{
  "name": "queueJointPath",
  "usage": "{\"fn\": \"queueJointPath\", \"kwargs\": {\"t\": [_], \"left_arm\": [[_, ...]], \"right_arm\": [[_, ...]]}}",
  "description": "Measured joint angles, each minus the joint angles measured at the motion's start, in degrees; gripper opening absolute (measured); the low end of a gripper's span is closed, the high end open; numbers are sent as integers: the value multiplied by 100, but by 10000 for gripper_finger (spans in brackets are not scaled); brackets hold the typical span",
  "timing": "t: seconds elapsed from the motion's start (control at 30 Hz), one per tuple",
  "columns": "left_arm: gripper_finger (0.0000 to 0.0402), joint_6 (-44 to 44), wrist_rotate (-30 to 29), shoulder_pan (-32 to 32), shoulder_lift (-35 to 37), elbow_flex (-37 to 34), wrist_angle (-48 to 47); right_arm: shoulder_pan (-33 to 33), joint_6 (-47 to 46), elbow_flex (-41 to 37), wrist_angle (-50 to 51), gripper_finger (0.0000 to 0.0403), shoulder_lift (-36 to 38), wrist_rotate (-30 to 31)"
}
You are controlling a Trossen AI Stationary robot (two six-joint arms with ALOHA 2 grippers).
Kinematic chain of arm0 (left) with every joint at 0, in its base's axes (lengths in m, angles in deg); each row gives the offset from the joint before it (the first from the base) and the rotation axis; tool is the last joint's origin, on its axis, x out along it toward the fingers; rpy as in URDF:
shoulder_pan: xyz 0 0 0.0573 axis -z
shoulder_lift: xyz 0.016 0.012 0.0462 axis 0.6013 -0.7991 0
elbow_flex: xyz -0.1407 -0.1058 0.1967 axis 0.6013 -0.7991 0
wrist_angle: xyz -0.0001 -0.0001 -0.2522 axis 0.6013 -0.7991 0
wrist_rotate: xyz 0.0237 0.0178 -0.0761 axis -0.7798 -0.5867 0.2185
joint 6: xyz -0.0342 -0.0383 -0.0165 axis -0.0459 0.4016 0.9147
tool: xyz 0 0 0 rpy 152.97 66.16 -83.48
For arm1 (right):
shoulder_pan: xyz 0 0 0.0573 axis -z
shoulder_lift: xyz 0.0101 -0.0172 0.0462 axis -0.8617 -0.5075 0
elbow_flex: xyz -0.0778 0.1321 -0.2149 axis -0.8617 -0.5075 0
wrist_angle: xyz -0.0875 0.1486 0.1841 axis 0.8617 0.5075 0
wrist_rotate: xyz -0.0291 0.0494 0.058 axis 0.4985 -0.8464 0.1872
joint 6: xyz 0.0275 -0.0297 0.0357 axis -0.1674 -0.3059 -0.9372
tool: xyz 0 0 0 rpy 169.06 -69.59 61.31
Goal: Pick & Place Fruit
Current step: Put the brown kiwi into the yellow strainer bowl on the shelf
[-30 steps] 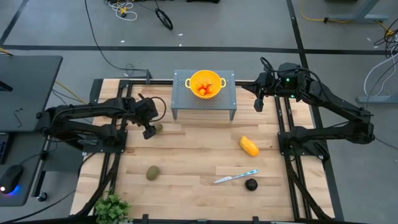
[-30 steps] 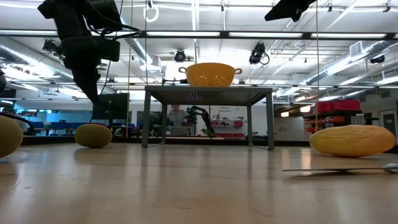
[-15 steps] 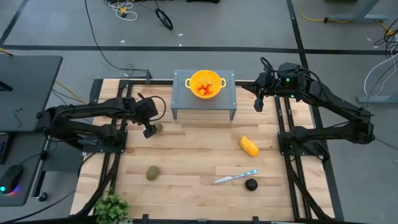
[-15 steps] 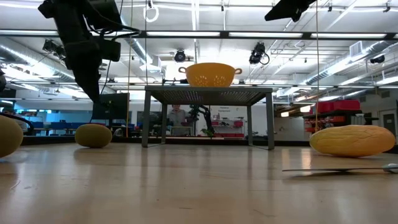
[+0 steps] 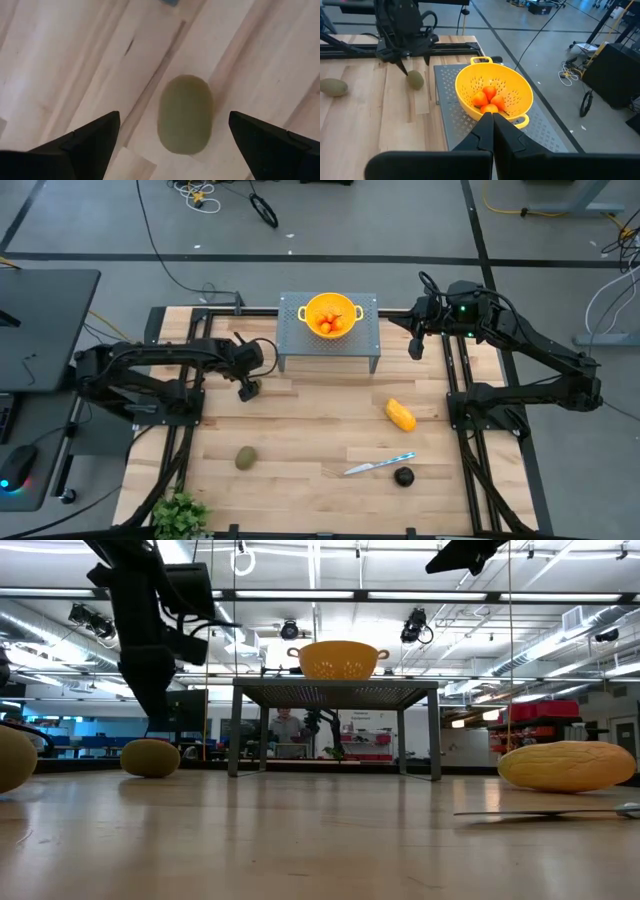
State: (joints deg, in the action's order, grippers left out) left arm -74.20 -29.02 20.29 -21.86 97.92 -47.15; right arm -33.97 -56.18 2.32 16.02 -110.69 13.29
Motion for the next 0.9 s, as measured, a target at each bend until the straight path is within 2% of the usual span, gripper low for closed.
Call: {"fn": "queueJointPath", "kwargs": {"t": [0.27, 0.77, 0.9], "left_arm": [[385, 17, 248, -2, -428, 0, 98], [385, -280, 211, 4, -422, -12, 287], [385, -206, 355, 4, -422, -268, 474]], "right_arm": [[-1, 0, 0, 0, 0, 0, 0], [-1, 20, 1, 1, 0, 0, 0], [0, 20, 2, 0, 0, 0, 0]]}}
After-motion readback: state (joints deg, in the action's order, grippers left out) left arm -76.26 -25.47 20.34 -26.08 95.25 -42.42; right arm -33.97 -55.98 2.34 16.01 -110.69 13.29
